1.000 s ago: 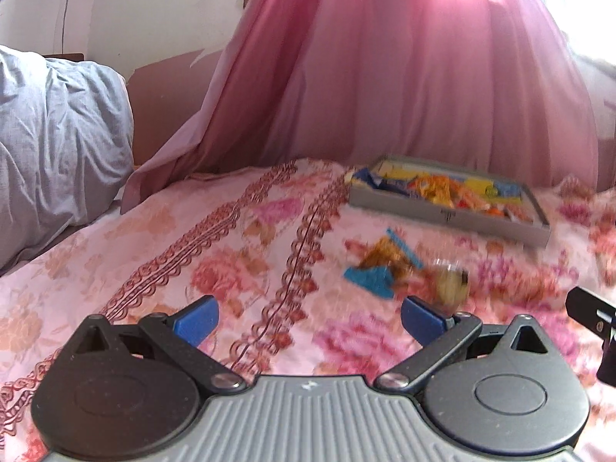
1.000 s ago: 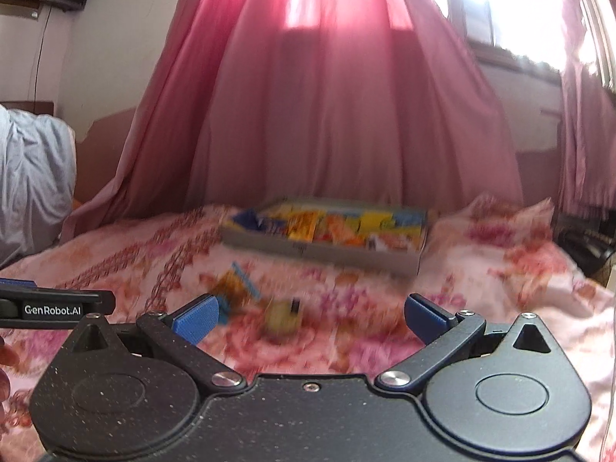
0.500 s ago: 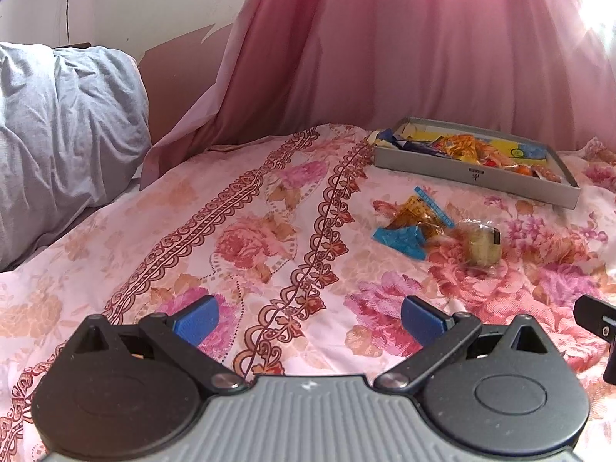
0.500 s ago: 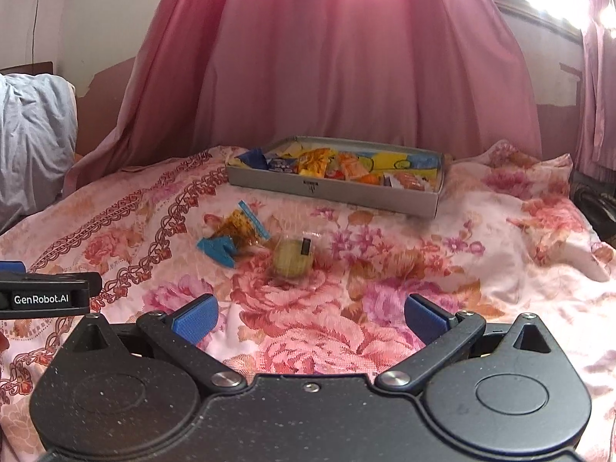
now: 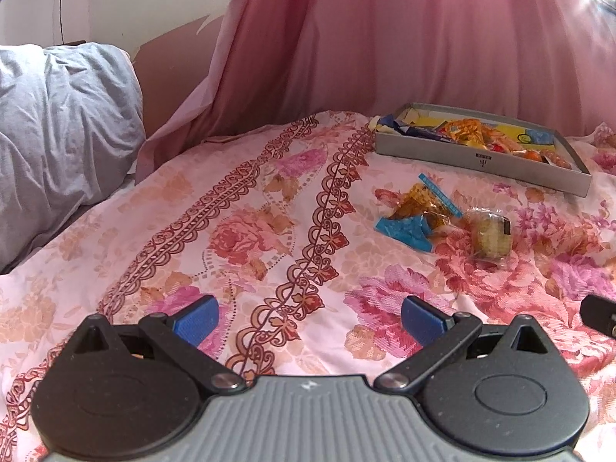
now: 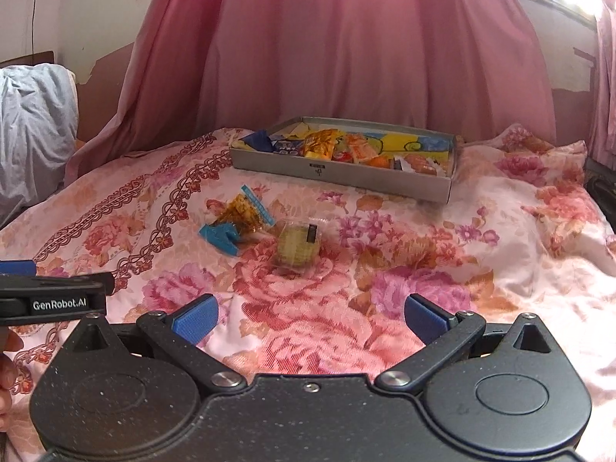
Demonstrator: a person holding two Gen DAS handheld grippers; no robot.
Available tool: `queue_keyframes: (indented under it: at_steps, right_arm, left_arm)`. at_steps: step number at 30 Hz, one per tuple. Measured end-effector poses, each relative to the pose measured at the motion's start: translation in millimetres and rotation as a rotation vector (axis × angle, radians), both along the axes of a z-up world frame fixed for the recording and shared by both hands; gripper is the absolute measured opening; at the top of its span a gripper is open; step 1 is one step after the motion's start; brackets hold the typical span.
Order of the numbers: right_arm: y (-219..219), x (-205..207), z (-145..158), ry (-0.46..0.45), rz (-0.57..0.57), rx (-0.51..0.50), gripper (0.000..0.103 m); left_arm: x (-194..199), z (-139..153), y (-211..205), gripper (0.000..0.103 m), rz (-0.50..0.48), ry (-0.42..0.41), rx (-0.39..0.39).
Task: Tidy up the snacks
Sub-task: 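Move both tools back over the remaining snacks on the bed, then grasp the wrapped round biscuit with the right tool while the left tool grasps the yellow meat pack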
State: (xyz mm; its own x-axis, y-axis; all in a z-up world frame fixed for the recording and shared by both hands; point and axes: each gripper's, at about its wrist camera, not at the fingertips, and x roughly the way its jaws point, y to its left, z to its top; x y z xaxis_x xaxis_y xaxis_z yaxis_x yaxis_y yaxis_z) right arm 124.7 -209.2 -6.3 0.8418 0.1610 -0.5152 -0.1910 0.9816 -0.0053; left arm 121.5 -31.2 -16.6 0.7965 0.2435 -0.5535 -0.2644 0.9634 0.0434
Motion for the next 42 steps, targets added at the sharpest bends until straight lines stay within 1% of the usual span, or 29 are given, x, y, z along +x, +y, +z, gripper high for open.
queue_keyframes:
  at_steps: [9,18,26,30,34,39,42]
  right_arm:
    - [-4.4,29.6,6.9,-0.026,0.005,-0.005,0.102]
    - [-2.7,56.3,2.9,-0.054,0.038,-0.042,0.102]
    - [-1.6,85.4,-16.4,-0.093,0.084,-0.088,0.102]
    - [2.8,98.5,-28.0,-0.103,0.1,-0.109,0.102]
    - [9.6,109.9,-41.8,-0.085,0.116,-0.116,0.102]
    - [15.9,120.7,-51.8,-0.07,0.138,-0.133,0.102]
    - [17.3,127.3,-54.1,-0.073,0.143,-0.135,0.102]
  left_arm:
    - [22.0,-6.0,-4.4,0.103,-0.005,0.006,0.007]
    - [51.2,-9.2,-8.9,0.103,-0.018,0.009,0.039]
    - [80.6,-12.8,-12.9,0.103,-0.039,0.013,0.078]
    - [99.7,-14.6,-16.1,0.103,-0.072,0.005,0.105]
    - [120.8,-15.6,-22.1,0.103,-0.112,0.002,0.144]
    - [147.2,-18.9,-26.0,0.103,-0.138,0.021,0.126]
    - [159.7,-21.5,-30.4,0.103,-0.165,0.03,0.14]
